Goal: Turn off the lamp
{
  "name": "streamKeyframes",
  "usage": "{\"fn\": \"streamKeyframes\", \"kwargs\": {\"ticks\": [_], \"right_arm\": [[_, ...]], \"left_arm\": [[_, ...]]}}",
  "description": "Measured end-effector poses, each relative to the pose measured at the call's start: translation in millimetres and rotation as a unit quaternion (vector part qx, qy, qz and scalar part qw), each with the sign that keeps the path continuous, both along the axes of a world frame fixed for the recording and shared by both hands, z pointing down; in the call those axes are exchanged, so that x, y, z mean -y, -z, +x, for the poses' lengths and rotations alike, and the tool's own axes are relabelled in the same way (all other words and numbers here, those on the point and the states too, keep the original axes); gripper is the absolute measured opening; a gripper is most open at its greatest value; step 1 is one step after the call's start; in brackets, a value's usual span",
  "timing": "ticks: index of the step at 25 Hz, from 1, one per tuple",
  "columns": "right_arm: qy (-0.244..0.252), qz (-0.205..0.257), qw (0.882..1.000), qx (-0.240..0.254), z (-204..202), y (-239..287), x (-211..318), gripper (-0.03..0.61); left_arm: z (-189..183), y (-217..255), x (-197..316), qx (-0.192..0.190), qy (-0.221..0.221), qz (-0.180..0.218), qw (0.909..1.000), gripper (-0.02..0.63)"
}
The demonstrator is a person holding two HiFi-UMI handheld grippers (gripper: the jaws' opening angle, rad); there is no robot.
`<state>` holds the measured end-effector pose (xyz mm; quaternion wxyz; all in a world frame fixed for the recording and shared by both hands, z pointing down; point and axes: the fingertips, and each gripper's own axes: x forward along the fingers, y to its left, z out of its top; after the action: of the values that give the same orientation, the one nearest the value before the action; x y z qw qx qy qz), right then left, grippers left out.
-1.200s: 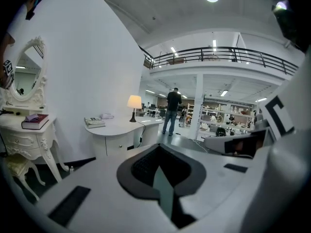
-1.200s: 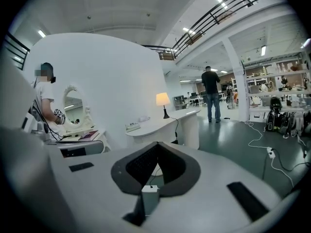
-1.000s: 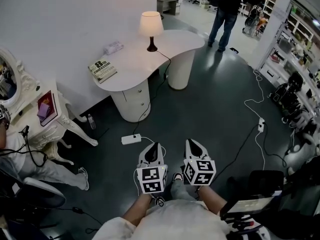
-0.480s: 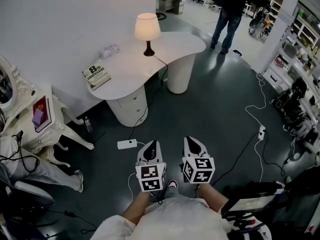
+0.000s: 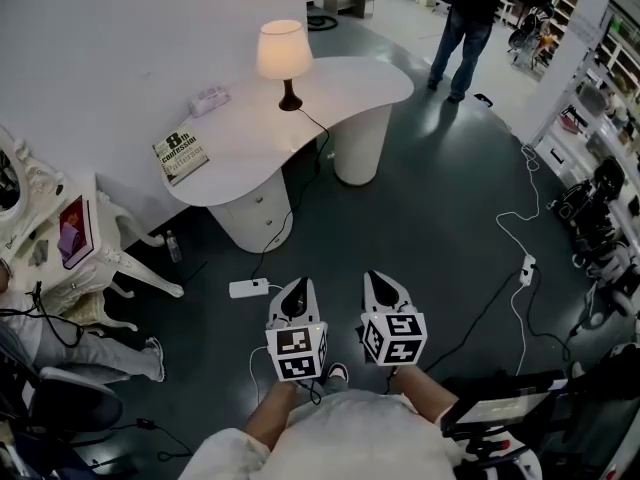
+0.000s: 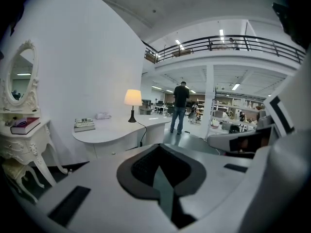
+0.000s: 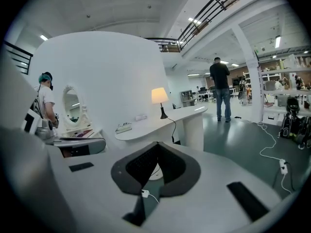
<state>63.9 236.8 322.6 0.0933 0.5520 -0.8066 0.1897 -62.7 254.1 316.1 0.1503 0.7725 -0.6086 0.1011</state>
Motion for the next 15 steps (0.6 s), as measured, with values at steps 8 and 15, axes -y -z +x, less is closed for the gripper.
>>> {"fn": "streamKeyframes", "kwargs": {"ticks": [8, 15], "right_arm": [[0.004, -0.016, 1.000, 0.011, 19, -13, 23, 0.000], [0.003, -0.021, 1.000, 0.014, 25, -18, 50, 0.000]], "left_arm": [[21, -11, 20, 0.005, 0.005, -0.016, 0.9998, 0.009], [21, -17, 49, 0.009, 0.010, -0.024, 0.9996, 0.009]]}}
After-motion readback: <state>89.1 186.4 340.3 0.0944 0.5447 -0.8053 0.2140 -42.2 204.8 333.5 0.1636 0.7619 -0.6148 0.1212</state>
